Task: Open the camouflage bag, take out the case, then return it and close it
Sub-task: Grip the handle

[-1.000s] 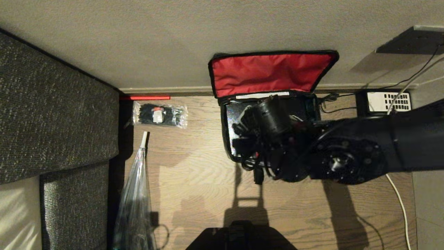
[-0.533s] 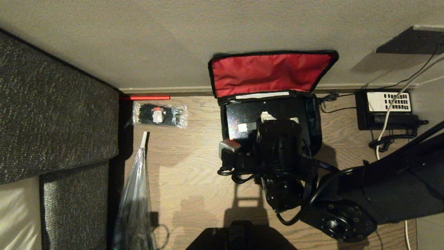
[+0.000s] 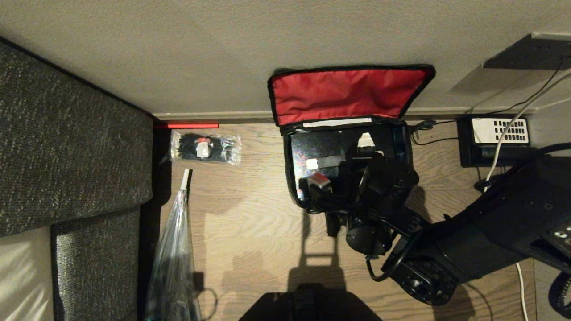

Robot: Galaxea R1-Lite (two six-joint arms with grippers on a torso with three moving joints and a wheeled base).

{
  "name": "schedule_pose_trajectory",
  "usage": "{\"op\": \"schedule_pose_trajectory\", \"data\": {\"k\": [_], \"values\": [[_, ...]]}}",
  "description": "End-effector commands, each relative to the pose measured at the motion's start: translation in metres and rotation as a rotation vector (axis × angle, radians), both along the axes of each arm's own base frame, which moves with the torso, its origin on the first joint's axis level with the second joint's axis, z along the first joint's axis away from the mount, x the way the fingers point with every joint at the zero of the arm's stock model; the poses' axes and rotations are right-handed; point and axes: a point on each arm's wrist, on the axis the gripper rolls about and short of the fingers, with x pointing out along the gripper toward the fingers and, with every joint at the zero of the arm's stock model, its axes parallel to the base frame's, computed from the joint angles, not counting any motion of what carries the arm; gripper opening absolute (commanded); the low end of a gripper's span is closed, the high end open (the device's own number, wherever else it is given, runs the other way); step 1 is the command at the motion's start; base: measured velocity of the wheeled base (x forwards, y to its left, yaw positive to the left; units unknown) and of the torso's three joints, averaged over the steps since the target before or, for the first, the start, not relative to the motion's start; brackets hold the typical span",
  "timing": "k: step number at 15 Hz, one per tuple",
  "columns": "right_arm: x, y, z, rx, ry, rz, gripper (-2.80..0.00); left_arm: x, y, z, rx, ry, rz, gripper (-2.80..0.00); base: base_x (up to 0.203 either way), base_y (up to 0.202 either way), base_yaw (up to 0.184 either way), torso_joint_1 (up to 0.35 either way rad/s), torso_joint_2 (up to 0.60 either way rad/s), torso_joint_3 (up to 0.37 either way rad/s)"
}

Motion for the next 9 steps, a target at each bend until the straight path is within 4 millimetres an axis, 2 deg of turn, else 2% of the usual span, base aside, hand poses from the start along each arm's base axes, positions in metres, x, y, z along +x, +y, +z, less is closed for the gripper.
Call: {"op": "schedule_pose_trajectory", "data": {"k": [1,4,6,9], "values": [[0.005,0.011,-0.02,0.092,-0.024,-0.055,0.0,0.0,0.0,0.0,0.0,-0.001,0.0,-2.8,0.0,0.0,0.0,0.0,0.0,0.0],[0.002,0.018,-0.027,0.291,-0.072,-0.102,0.0,0.0,0.0,0.0,0.0,-0.001,0.0,-2.8,0.0,0.0,0.0,0.0,0.0,0.0],[0.0,0.016,-0.031,0.42,-0.116,-0.045,0.0,0.0,0.0,-0.001,0.0,0.001,0.0,-2.8,0.0,0.0,0.0,0.0,0.0,0.0],[-0.001,0.001,-0.049,0.409,-0.066,0.128,0.0,0.0,0.0,-0.001,0.0,0.001,0.0,-2.8,0.0,0.0,0.0,0.0,0.0,0.0]]}}
